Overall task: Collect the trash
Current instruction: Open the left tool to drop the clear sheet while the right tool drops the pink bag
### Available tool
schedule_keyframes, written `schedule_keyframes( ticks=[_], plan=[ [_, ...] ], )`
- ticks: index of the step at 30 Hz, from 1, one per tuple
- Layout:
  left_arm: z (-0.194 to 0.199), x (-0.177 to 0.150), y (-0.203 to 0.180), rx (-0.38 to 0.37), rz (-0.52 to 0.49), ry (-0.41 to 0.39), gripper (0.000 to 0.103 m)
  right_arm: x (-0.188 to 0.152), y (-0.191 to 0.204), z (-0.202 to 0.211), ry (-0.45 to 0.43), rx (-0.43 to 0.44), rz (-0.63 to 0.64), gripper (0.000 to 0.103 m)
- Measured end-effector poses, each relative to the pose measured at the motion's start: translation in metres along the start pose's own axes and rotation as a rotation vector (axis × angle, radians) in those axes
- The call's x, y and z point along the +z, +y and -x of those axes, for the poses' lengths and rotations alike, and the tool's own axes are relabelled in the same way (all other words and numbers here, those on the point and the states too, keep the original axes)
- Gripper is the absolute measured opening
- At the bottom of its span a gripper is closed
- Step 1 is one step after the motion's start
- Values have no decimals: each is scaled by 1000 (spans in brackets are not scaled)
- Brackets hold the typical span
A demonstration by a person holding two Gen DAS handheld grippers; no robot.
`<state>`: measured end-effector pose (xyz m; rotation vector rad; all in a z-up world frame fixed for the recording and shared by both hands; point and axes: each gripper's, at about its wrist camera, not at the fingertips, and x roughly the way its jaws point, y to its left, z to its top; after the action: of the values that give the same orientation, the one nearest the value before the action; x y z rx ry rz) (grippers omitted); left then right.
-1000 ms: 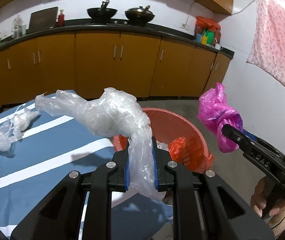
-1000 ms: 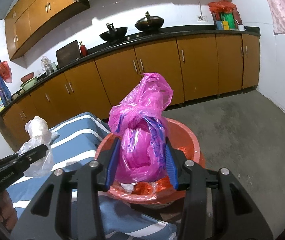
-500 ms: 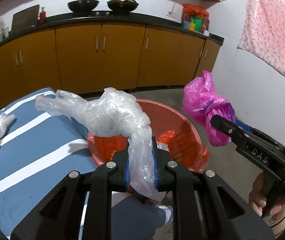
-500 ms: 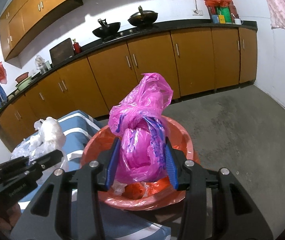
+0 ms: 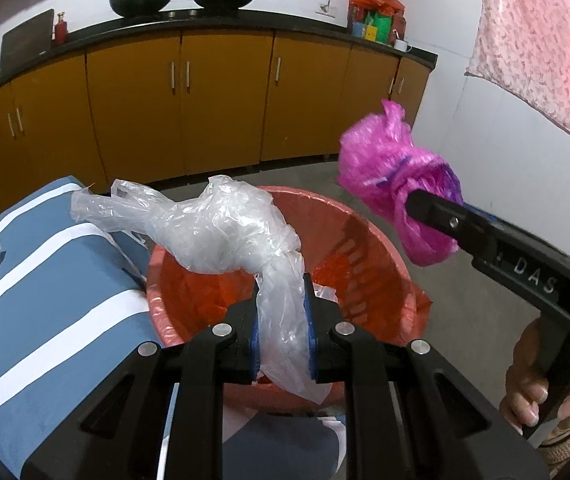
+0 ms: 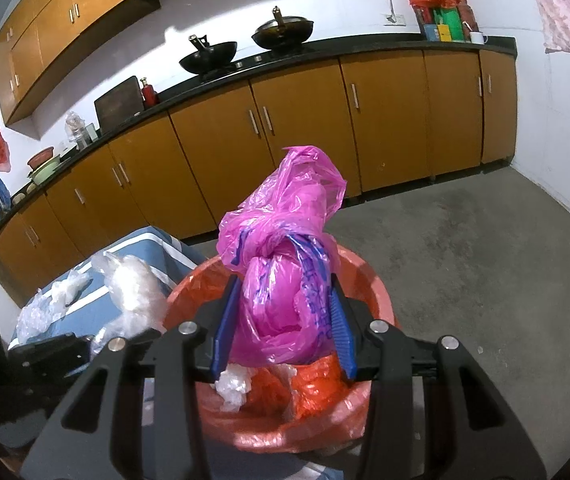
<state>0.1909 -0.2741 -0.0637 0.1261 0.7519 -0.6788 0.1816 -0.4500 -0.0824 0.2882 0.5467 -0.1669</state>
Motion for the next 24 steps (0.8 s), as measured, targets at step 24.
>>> schedule_keyframes(
  ticks=[24],
  plan=[
    [47, -40, 88, 165, 168, -41, 58, 3, 21, -7, 14, 32, 11, 66]
  ],
)
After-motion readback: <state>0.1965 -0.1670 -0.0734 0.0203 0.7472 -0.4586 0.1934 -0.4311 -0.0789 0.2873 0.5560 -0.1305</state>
